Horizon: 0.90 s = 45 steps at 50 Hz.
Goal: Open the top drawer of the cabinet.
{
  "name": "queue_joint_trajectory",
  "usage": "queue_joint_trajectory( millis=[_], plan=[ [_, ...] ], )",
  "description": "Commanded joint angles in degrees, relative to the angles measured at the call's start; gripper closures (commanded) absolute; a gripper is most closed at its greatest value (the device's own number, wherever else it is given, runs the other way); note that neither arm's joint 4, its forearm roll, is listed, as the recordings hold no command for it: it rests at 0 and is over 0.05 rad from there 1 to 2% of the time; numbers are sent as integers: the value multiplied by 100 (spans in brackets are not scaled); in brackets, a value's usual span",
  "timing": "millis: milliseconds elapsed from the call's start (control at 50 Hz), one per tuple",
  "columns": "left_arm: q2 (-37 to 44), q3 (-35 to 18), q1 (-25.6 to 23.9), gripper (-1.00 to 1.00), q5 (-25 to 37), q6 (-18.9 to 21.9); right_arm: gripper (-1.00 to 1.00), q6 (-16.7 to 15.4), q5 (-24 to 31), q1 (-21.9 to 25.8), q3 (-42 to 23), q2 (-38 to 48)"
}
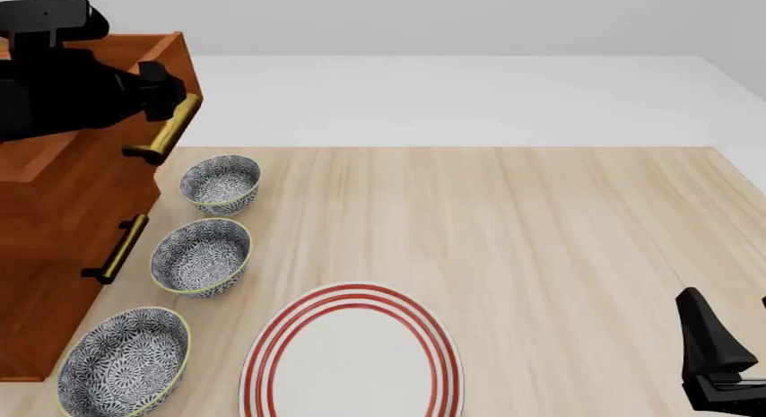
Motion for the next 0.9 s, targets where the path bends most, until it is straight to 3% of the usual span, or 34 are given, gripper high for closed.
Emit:
queue_joint_trajectory(
  millis=[20,900],
  plan=[
    [502,334,-265,-100,-14,541,-100,0,0,-1,0,0],
    [605,129,-502,-100,109,550,-100,1,0,0,0,0]
  ],
)
